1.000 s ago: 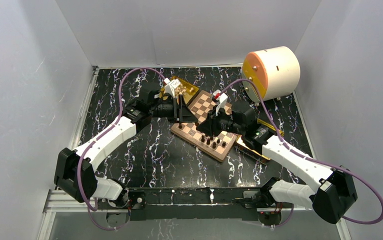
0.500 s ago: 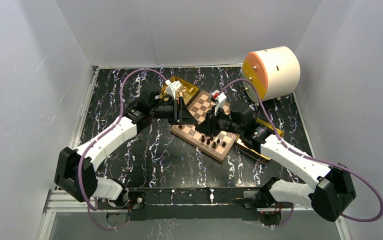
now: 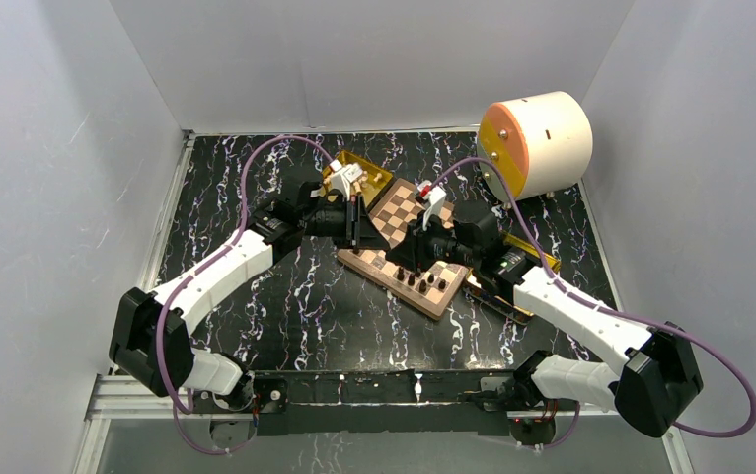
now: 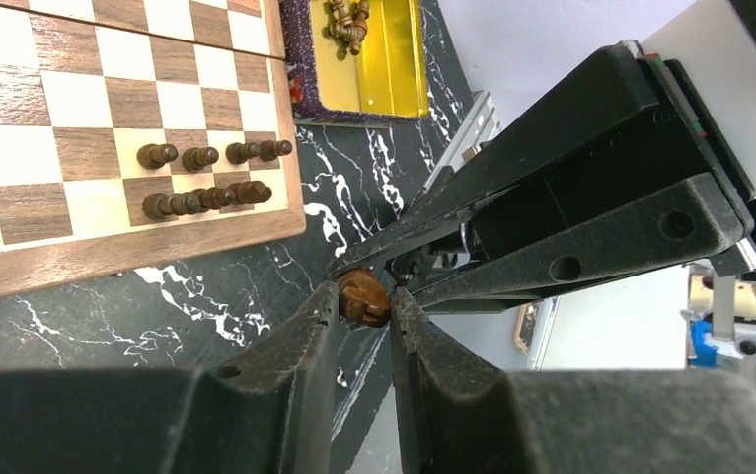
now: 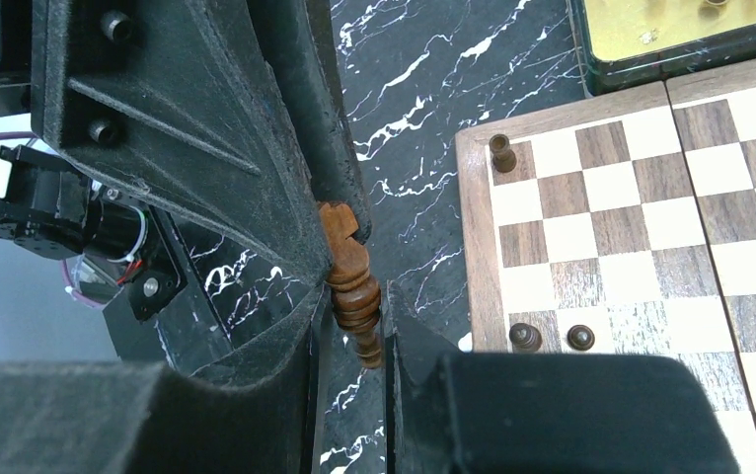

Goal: Set up the chess pieces on the board
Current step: Pick up the chess piece from the storage box.

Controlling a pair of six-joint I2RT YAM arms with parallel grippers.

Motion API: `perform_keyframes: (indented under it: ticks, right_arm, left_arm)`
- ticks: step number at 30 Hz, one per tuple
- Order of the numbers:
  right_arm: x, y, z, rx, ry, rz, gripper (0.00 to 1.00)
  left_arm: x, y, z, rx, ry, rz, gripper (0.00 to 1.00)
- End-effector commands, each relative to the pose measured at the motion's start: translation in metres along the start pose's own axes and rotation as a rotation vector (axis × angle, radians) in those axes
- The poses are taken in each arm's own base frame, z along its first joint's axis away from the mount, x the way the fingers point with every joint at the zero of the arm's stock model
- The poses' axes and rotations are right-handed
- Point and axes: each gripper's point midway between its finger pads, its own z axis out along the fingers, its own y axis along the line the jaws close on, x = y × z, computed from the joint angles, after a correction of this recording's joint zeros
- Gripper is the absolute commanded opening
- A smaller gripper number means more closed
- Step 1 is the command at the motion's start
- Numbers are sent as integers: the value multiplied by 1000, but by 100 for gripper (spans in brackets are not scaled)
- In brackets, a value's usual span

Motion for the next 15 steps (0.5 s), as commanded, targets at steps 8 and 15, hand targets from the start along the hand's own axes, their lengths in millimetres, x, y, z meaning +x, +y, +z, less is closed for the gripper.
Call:
perform_keyframes:
  ticks: [8, 15]
  right_arm:
    - [12, -11, -21, 95, -4, -5, 17]
    - [23, -12, -29, 100, 6, -23, 17]
  left_arm:
    - [-25, 26, -14, -230, -84, 153, 13]
    - [-32, 26, -6, -227, -75, 127, 13]
